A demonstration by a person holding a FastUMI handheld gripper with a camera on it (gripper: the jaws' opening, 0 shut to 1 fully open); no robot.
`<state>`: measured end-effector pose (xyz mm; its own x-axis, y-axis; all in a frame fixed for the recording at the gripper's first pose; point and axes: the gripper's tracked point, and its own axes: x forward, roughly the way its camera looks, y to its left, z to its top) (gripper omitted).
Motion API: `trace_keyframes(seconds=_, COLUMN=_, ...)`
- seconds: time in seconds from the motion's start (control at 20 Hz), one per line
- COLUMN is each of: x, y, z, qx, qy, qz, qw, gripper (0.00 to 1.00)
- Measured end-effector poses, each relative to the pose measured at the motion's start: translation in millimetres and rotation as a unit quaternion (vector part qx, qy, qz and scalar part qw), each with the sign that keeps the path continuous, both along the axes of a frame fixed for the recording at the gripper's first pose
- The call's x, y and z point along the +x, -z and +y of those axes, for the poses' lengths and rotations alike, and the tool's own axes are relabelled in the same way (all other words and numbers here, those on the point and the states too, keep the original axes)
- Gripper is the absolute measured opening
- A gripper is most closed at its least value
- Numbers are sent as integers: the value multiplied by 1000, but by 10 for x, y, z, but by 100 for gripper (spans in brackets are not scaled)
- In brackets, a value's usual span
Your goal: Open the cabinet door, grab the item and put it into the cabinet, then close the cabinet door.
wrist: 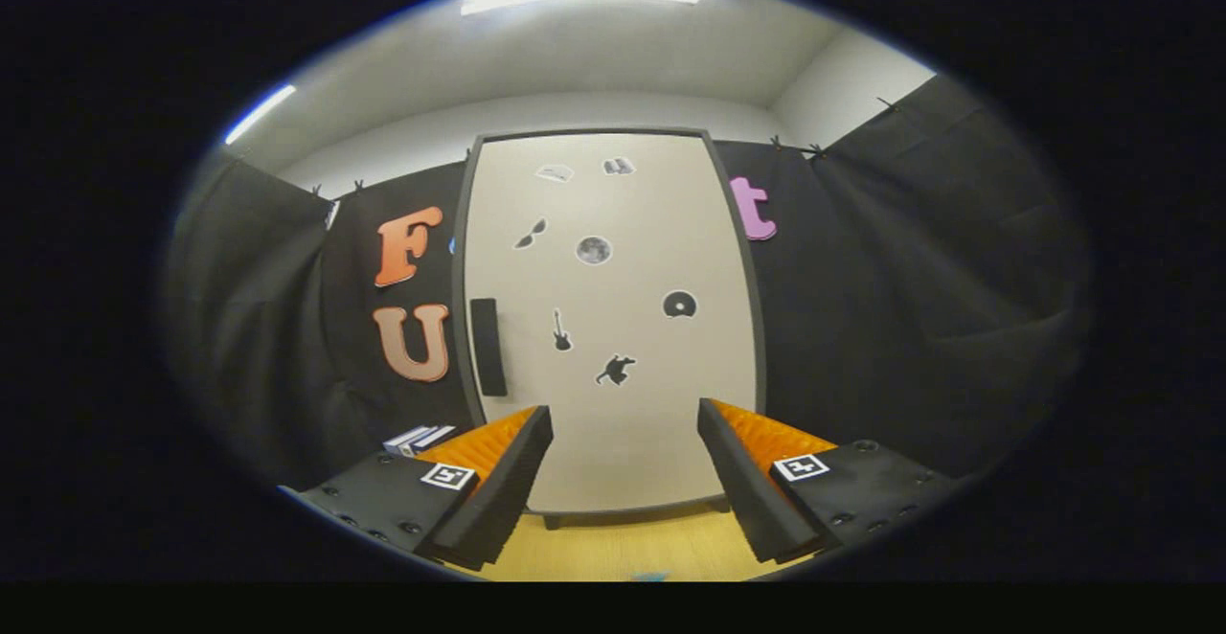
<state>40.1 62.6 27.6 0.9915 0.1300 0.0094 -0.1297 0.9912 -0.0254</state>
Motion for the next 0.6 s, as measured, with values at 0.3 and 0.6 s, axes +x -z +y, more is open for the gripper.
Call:
trace_keyframes(seconds=0.3, x=881, y=-154, z=686, qx=-10, qy=-51, qz=22, qw=998, gripper=98)
trace_keyframes(seconds=0.6, x=1434, y=36, z=1196, qx=-2, qy=-81, qz=45, qw=996, gripper=98)
